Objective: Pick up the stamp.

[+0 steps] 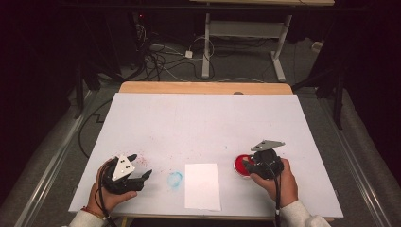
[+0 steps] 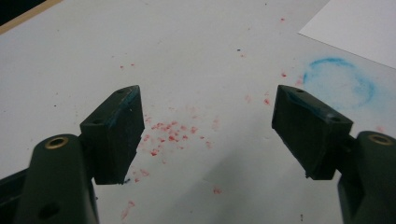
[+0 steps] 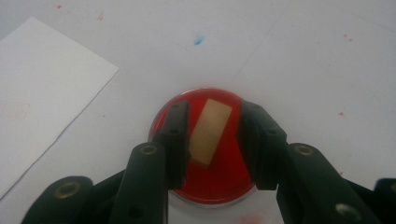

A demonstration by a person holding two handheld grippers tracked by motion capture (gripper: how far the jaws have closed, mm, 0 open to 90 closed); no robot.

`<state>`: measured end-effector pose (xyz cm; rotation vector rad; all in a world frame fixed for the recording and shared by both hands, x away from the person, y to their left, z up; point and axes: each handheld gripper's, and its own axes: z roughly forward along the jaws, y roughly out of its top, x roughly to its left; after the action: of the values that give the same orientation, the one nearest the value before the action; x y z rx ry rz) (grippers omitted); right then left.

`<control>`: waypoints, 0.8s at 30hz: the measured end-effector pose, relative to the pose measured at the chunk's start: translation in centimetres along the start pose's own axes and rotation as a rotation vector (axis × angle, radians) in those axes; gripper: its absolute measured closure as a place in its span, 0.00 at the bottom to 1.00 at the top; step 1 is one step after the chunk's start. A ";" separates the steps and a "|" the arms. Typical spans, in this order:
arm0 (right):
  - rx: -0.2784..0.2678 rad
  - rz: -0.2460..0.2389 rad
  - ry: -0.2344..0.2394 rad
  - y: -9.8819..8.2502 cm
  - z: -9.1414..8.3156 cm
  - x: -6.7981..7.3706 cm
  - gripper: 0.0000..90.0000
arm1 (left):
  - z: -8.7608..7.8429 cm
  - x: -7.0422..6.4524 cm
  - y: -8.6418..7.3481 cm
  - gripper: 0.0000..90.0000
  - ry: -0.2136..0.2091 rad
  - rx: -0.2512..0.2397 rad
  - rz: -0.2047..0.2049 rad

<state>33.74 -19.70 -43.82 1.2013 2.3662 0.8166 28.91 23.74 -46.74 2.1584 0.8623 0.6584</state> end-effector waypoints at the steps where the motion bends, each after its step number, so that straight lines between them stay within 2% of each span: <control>1: 0.000 0.000 0.000 0.0 0.0 0.0 0.73 | 0.0 0.0 0.0 0.27 0.000 0.000 0.001; 6: 0.005 0.018 -0.014 -0.2 0.6 -0.2 0.77 | 0.1 0.0 0.0 0.27 -0.007 0.003 0.000; 9: 0.009 0.009 -0.020 -0.2 0.8 -0.1 0.83 | 0.1 0.0 0.0 0.27 -0.008 0.005 0.002; 14: 0.017 -0.010 -0.032 -0.2 0.9 0.0 0.84 | 0.1 0.1 -0.1 0.27 -0.012 0.008 0.003; 15: 0.018 -0.028 -0.033 -0.3 0.9 0.1 0.85 | 0.1 0.0 -0.1 0.27 -0.012 0.009 0.004; 24: 0.017 -0.043 -0.007 -0.4 0.9 -0.3 0.85 | 0.1 -0.1 0.0 0.27 -0.019 0.005 0.004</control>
<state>34.14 -19.81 -44.70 1.1538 2.3896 0.7791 28.95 23.66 -46.83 2.1682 0.8506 0.6379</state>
